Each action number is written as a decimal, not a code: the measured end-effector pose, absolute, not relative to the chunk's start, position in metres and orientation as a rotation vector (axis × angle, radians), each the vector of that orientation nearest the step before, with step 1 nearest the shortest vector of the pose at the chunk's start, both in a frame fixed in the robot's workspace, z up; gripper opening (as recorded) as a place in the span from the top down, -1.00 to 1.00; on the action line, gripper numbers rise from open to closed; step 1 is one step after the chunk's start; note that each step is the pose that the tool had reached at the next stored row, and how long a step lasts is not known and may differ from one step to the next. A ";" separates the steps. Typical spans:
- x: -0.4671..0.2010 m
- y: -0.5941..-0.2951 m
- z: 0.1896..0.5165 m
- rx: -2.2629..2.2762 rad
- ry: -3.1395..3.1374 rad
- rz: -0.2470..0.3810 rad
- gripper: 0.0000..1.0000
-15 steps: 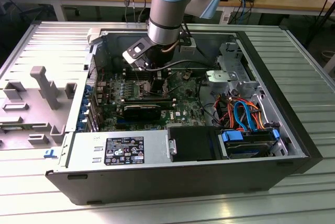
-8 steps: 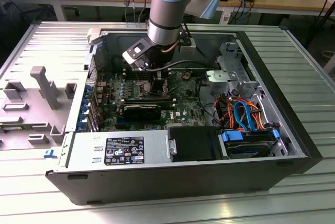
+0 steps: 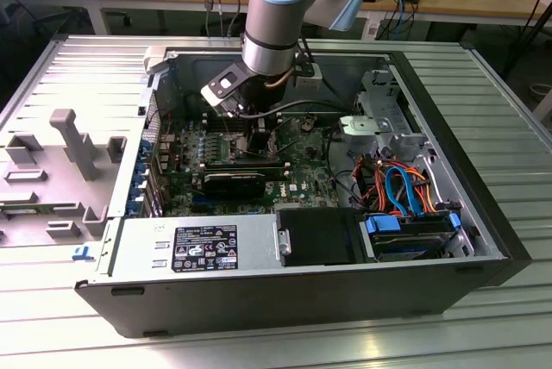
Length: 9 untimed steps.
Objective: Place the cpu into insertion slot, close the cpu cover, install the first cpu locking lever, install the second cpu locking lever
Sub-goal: 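Place the cpu into insertion slot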
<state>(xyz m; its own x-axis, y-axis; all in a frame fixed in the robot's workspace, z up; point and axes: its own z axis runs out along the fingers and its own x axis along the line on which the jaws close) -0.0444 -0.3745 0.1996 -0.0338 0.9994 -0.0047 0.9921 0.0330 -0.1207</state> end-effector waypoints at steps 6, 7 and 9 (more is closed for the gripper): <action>-0.044 -0.374 0.199 -2.125 -2.198 0.138 -0.07; -0.043 -0.374 0.199 -2.125 -2.199 0.138 -0.07; -0.043 -0.374 0.199 -2.125 -2.198 0.138 -0.07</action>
